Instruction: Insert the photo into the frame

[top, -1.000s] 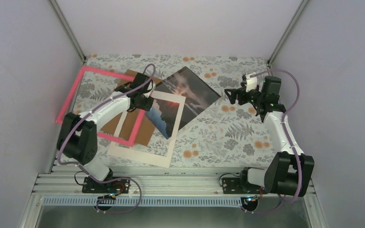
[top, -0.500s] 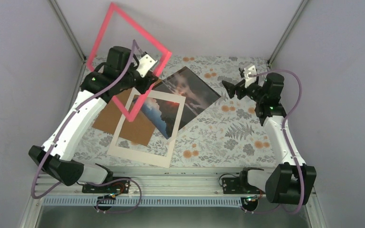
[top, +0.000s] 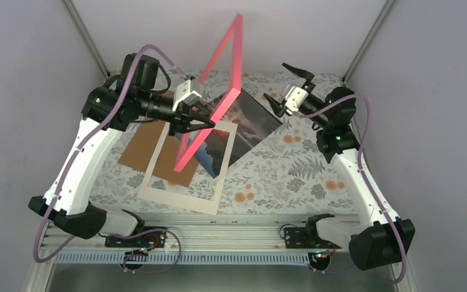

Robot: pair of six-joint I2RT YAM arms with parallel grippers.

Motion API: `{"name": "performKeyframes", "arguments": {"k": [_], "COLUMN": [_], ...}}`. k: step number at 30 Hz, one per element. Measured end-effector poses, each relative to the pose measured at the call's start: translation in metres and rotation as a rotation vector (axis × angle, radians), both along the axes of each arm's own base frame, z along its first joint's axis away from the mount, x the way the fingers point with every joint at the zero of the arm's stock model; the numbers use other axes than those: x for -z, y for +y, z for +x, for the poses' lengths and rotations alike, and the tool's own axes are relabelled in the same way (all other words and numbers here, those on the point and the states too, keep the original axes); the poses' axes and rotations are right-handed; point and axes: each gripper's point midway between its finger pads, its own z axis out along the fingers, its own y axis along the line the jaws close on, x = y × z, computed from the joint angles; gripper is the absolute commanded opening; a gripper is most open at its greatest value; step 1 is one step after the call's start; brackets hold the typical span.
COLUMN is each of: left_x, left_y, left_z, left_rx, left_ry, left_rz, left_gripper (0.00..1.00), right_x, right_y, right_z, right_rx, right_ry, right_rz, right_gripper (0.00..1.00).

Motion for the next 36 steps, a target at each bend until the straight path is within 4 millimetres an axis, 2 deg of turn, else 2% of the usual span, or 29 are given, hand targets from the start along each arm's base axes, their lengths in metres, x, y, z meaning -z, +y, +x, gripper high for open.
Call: {"name": "performKeyframes", "arguments": {"k": [4, 7, 11, 15, 20, 26, 28, 30, 31, 34, 35, 36], "left_x": [-0.019, -0.024, -0.027, -0.026, -0.026, -0.026, -0.026, -0.026, -0.026, -0.027, -0.027, -0.028], "left_y": [-0.004, -0.004, -0.004, -0.006, -0.008, -0.008, -0.009, -0.010, -0.010, -0.013, -0.014, -0.016], "left_z": [-0.029, -0.043, -0.055, -0.058, -0.062, -0.063, -0.062, -0.062, -0.061, -0.055, -0.053, -0.050], "left_rx": [0.154, 0.228, 0.299, 0.335, 0.359, 0.368, 0.369, 0.367, 0.364, 0.339, 0.330, 0.320], "left_ry": [0.038, 0.058, 0.101, 0.131, 0.148, 0.144, 0.131, 0.123, 0.120, 0.114, 0.109, 0.094], "left_rz": [-0.070, -0.106, -0.135, -0.148, -0.155, -0.159, -0.160, -0.158, -0.156, -0.147, -0.143, -0.141], "left_gripper": [0.02, 0.02, 0.02, 0.02, 0.02, 0.03, 0.04, 0.07, 0.11, 0.31, 0.44, 0.67], "right_x": [-0.026, -0.047, -0.066, -0.076, -0.072, -0.069, -0.068, -0.067, -0.067, -0.067, -0.068, -0.068], "right_y": [0.010, 0.013, 0.021, 0.030, 0.039, 0.047, 0.047, 0.047, 0.047, 0.043, 0.041, 0.039], "right_z": [-0.002, 0.004, 0.012, 0.021, 0.023, 0.025, 0.026, 0.027, 0.026, 0.029, 0.031, 0.032], "right_rx": [-0.005, 0.001, 0.002, -0.002, -0.011, -0.024, -0.021, -0.019, -0.018, 0.010, 0.023, 0.039], "right_ry": [-0.144, -0.223, -0.295, -0.340, -0.381, -0.398, -0.401, -0.399, -0.398, -0.389, -0.385, -0.375], "right_rz": [-0.057, -0.077, -0.089, -0.107, -0.150, -0.171, -0.178, -0.180, -0.181, -0.181, -0.179, -0.175], "right_gripper": [0.98, 0.98, 0.96, 0.90, 0.64, 0.17, 0.06, 0.03, 0.04, 0.03, 0.04, 0.03]}}
